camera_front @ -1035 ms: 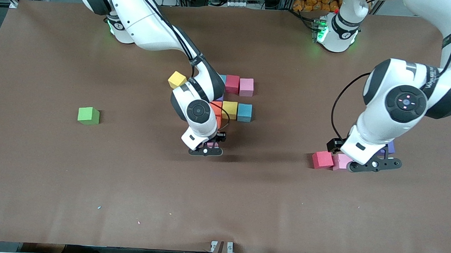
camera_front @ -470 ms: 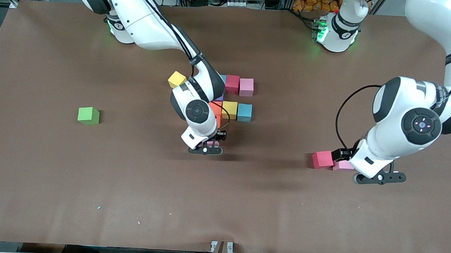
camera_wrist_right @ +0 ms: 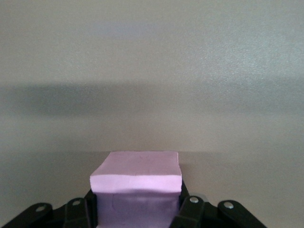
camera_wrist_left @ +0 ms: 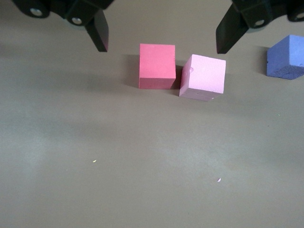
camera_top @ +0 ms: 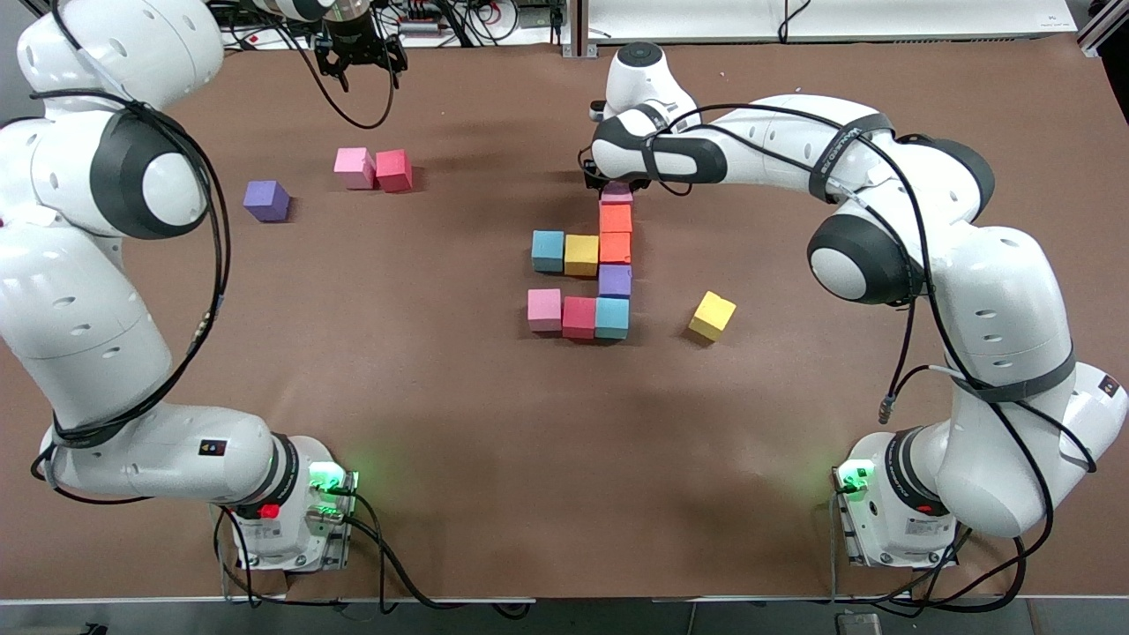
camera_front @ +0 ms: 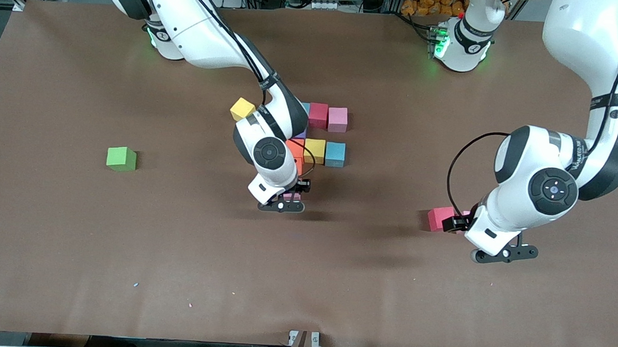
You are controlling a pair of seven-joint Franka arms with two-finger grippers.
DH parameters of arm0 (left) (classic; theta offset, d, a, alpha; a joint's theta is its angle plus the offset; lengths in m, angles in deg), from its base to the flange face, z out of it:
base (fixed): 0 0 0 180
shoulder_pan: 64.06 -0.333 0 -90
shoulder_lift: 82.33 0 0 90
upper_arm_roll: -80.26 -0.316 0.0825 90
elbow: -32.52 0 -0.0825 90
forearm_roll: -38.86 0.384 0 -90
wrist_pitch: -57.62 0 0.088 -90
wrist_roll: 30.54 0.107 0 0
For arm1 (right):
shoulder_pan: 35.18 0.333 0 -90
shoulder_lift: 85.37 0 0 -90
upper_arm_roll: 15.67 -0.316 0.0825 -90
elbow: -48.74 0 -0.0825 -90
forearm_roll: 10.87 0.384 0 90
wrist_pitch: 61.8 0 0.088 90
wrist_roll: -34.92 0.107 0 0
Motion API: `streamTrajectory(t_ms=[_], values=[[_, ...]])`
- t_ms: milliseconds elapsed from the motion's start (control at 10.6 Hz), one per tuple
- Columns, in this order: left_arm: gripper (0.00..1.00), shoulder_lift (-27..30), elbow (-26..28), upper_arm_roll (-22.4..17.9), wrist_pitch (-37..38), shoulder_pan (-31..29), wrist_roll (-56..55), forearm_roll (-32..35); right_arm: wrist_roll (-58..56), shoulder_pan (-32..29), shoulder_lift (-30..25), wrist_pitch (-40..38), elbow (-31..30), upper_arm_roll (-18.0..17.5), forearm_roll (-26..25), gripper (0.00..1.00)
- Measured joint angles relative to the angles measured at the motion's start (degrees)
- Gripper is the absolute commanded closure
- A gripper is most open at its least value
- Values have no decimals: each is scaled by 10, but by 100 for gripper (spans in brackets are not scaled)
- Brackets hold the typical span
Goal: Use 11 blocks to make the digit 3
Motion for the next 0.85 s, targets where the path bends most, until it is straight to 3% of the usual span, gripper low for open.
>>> streamTrajectory(t_ms=[846], values=[[0,-57,42,-1,-51,4,0,26,1,-1,0,1,0,0,22,100]])
